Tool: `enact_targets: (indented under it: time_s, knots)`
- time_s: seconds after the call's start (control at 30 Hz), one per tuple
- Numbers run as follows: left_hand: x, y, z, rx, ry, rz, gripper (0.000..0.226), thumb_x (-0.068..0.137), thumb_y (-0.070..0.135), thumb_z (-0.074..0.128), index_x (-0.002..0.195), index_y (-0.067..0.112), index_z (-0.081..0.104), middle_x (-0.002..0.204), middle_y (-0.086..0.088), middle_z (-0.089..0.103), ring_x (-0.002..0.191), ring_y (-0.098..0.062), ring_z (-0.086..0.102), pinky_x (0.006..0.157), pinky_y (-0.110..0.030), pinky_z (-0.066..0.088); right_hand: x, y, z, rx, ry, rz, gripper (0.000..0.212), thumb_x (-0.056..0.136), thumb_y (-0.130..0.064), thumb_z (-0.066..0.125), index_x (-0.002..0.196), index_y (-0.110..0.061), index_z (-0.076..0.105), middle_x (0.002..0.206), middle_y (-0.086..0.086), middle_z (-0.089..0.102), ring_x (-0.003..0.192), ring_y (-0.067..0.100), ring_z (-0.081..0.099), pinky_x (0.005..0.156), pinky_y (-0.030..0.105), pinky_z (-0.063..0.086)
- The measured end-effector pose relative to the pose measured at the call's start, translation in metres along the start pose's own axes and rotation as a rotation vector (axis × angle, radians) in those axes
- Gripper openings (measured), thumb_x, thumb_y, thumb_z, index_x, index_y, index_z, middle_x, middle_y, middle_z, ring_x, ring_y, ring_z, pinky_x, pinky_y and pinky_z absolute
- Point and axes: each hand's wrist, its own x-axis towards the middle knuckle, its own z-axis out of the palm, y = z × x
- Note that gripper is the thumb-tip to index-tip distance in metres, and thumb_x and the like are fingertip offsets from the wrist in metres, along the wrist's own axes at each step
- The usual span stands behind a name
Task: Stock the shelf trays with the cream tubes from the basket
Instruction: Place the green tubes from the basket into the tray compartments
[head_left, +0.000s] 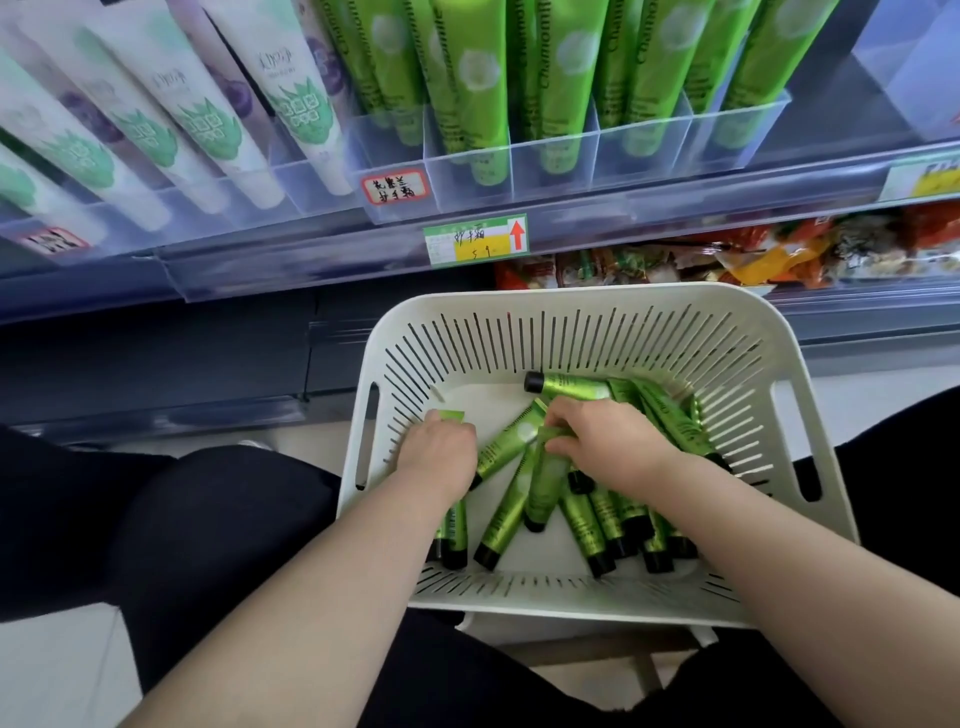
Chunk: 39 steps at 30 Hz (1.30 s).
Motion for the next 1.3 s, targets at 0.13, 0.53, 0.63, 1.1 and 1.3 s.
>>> enact_targets:
  time_s: [0.13,0.53,0.63,1.1,1.3]
  knots:
    - [0.001,0.002,-0.003,0.023,-0.006,0.062,0.035,0.082,0.000,0.048,0.115,0.011,0.057,0.113,-0.010,0.054,0.109,-0.028,0.044,0.078,-0.034,0.037,-0.006,-0.001,-0.010,0.015,0.147,-0.031,0.014,0.090,-0.030,0.058,0.104,-0.027,0.057,0.091,-0.005,0.063,0.081,0.018,0.058,0.067,0.034,0.051]
    - [-0.003,0.000,-0.003,-0.362,0.079,-0.041,0.031,0.089,0.012,0.062,0.120,0.016,0.064,0.114,-0.006,0.065,0.105,-0.023,0.060,0.087,-0.031,0.049,-0.013,-0.007,-0.006,-0.034,0.163,-0.084,0.016,0.091,-0.030,0.058,0.107,-0.026,0.057,0.093,-0.003,0.063,0.089,0.020,0.056,0.071,0.034,0.048]
    - [-0.010,-0.001,-0.009,-0.270,0.064,-0.026,0.021,0.093,0.021,0.059,0.110,0.017,0.070,0.108,-0.005,0.067,0.099,-0.024,0.061,0.083,-0.034,0.051,-0.016,-0.008,-0.008,-0.053,0.187,-0.111,0.016,0.091,-0.030,0.057,0.107,-0.027,0.058,0.087,-0.008,0.057,0.097,0.018,0.049,0.073,0.031,0.036]
    - [-0.070,-0.012,-0.132,-0.537,0.818,0.086,0.010,0.091,0.022,0.061,0.096,0.022,0.070,0.087,0.006,0.072,0.081,-0.018,0.064,0.072,-0.030,0.048,-0.034,-0.043,-0.111,-0.046,0.482,-0.218,0.014,0.090,-0.027,0.058,0.104,-0.027,0.062,0.102,-0.005,0.064,0.099,0.021,0.057,0.080,0.037,0.048]
    - [-0.096,-0.028,-0.232,-0.450,1.074,0.106,0.016,0.092,0.025,0.060,0.101,0.025,0.073,0.088,0.005,0.073,0.083,-0.017,0.063,0.074,-0.027,0.045,-0.034,-0.083,-0.174,-0.050,0.665,-0.311,0.018,0.091,-0.025,0.058,0.107,-0.023,0.062,0.103,-0.004,0.065,0.098,0.021,0.057,0.075,0.035,0.047]
